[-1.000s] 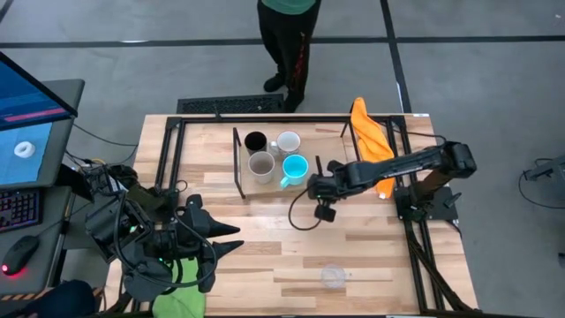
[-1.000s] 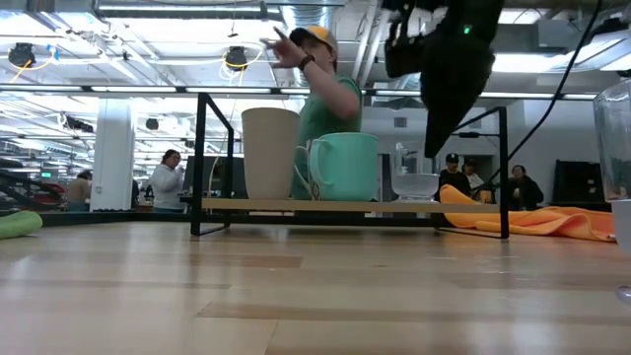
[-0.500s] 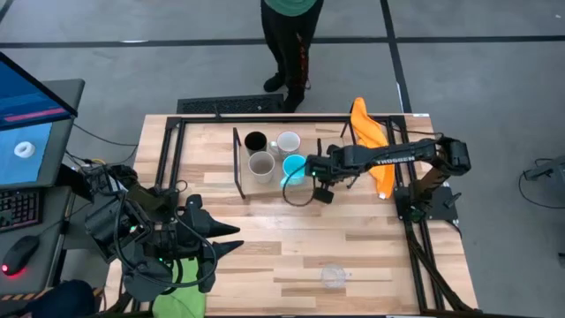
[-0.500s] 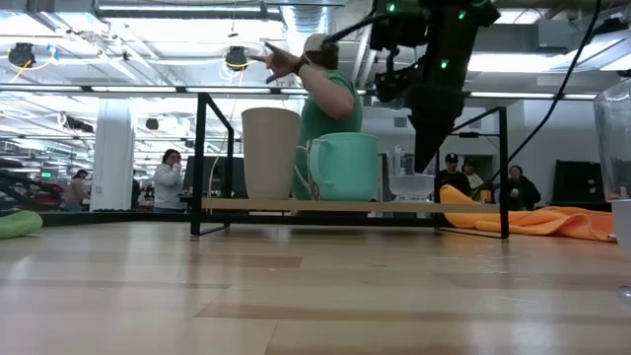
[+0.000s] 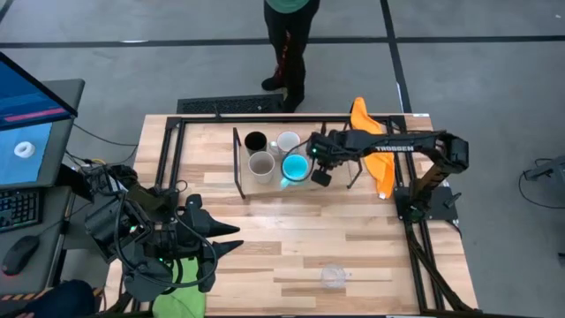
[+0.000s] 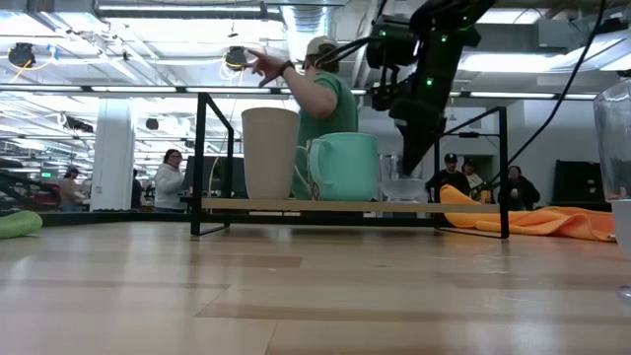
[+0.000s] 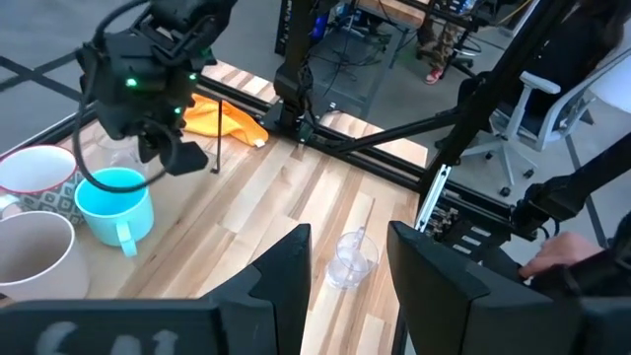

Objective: Stack small to large cups/mugs on shelf
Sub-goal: Put the left transparent mug on the shelf, then put the transparent mug on the shelf

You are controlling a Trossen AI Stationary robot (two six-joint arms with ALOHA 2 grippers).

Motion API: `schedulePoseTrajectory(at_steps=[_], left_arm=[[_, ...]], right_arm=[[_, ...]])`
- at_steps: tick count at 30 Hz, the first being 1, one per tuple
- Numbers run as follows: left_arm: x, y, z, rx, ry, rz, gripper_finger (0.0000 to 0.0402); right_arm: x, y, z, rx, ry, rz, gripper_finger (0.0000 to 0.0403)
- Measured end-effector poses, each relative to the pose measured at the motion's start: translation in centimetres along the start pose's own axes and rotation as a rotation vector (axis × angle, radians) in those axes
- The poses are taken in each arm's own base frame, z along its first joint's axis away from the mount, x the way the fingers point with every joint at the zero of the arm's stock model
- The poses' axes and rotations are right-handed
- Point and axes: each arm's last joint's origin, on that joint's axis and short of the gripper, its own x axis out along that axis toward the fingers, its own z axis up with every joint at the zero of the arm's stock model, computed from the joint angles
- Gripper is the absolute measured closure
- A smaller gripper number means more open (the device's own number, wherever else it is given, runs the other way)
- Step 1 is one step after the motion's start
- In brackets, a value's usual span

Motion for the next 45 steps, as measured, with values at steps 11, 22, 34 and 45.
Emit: schedulePoseTrajectory(at_steps=[11,22,34,45], left_arm=[[0.0,0.0,-0.1,0.008,0.018,-0.007,0.0276],[-0.1,-0.2,-0.5,0.024,0.148,-0.094,0.0276],[-0.4,-0.4,-0.8,0.049,0.176,-0.126,0.0276],[-0.4,-0.6,-0.8,0.045,0.171,-0.135,0.0276]], right_arm=[[-1.8,-0.9,1.0,0.045,-0.012,0.02,0.0381],[-17.0,3.5,-1.0,0.058,-0.122,0.263,0.0332],[-20.3,17.1,-15.0,0.21,-0.065,0.373,0.0243],[-11.8,26.9,-20.2,0.054,-0.018,0.287,0.0164]])
